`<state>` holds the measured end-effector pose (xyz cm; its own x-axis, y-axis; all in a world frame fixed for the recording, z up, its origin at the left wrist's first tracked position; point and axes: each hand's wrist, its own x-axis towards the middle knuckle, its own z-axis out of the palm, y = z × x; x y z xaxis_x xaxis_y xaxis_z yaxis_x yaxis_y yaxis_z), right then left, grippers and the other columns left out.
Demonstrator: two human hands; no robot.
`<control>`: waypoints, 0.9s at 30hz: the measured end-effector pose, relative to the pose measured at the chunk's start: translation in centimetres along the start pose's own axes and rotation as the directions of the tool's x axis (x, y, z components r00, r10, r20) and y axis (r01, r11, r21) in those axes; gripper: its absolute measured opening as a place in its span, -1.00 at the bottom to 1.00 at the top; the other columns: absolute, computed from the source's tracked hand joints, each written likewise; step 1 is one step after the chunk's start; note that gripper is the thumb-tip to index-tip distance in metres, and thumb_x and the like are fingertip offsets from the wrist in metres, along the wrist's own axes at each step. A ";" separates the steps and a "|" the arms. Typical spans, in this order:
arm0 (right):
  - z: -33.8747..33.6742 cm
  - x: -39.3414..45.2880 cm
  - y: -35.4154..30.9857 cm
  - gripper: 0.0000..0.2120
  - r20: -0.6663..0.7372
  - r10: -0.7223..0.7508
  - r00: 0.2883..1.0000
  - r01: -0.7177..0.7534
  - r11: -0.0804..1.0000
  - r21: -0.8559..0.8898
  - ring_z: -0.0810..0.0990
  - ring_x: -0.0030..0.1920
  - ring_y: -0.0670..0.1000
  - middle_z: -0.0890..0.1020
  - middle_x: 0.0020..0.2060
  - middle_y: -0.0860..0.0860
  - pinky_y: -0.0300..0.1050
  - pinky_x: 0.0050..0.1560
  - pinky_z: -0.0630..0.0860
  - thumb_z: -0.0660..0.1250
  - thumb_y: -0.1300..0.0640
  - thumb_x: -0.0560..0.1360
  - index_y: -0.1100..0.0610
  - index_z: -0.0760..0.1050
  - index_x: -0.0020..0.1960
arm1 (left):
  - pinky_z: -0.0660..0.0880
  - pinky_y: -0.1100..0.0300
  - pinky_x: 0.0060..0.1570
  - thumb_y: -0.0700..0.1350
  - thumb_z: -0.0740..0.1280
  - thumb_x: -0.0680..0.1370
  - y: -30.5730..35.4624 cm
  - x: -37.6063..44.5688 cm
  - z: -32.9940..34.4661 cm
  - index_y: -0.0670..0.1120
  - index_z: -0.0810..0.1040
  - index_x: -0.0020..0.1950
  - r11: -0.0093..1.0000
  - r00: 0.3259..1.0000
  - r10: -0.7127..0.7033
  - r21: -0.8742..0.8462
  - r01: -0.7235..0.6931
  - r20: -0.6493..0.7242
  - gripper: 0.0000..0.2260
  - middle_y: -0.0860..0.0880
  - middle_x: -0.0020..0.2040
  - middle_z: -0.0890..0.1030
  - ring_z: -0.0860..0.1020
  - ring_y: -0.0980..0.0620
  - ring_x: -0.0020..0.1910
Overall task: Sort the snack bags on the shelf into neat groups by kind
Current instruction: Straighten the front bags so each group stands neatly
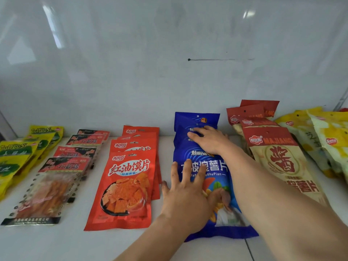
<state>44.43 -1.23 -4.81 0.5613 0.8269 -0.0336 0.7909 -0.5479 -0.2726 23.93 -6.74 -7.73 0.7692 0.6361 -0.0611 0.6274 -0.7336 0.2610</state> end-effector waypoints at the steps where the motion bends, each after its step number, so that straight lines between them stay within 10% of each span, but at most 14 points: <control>1: 0.0 0.0 0.0 -0.33 0.003 0.005 1.000 -0.005 1.000 0.005 0.15 0.56 0.19 0.16 0.60 -0.02 0.26 0.48 0.08 -0.06 -0.47 0.54 -0.21 0.17 0.57 | 0.02 -0.31 0.55 0.46 -0.30 0.37 0.0 0.0 0.1 0.20 -0.15 0.64 1.000 1.000 0.003 0.004 -0.003 -0.002 -0.15 0.04 0.67 -0.19 -0.27 -0.17 0.63; 13: -0.4 -0.4 -0.1 -0.35 -0.021 0.012 1.000 -0.011 0.999 0.031 0.23 0.53 0.17 0.28 0.56 0.01 0.26 0.45 0.13 -0.08 -0.42 0.57 -0.16 0.21 0.57 | 0.10 -0.30 0.52 0.45 -0.12 0.57 -0.3 0.0 0.2 0.20 -0.11 0.64 0.998 0.999 0.020 0.061 -0.018 -0.026 -0.31 0.03 0.67 -0.14 -0.21 -0.16 0.64; 22: -6.8 -7.2 1.7 -0.46 -0.250 -0.217 0.944 0.273 0.937 0.218 0.34 0.48 0.02 0.36 0.51 0.00 -0.04 0.43 0.31 0.17 -0.19 0.64 0.04 0.32 0.53 | -0.12 -0.13 0.60 0.46 0.03 0.55 0.5 -0.2 -1.8 0.18 -0.05 0.65 0.997 0.997 -0.065 0.050 0.067 -0.032 -0.25 0.09 0.68 -0.05 -0.16 -0.07 0.65; 27: -8.8 -12.3 9.4 -0.50 -0.405 -0.112 0.908 0.249 0.919 0.305 0.41 0.41 -0.02 0.45 0.43 -0.01 -0.18 0.32 0.34 0.22 -0.17 0.63 0.04 0.37 0.49 | -0.11 -0.05 0.60 0.42 0.17 0.53 4.2 0.1 -2.5 0.09 -0.01 0.67 0.983 0.969 -0.164 -0.110 0.145 -0.183 -0.18 0.05 0.68 -0.03 -0.16 -0.04 0.66</control>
<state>47.09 -17.62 1.50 0.5194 0.7608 0.3891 0.7926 -0.2588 -0.5520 26.35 -9.21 -4.20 0.6205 0.7807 0.0745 0.7153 -0.6024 0.3542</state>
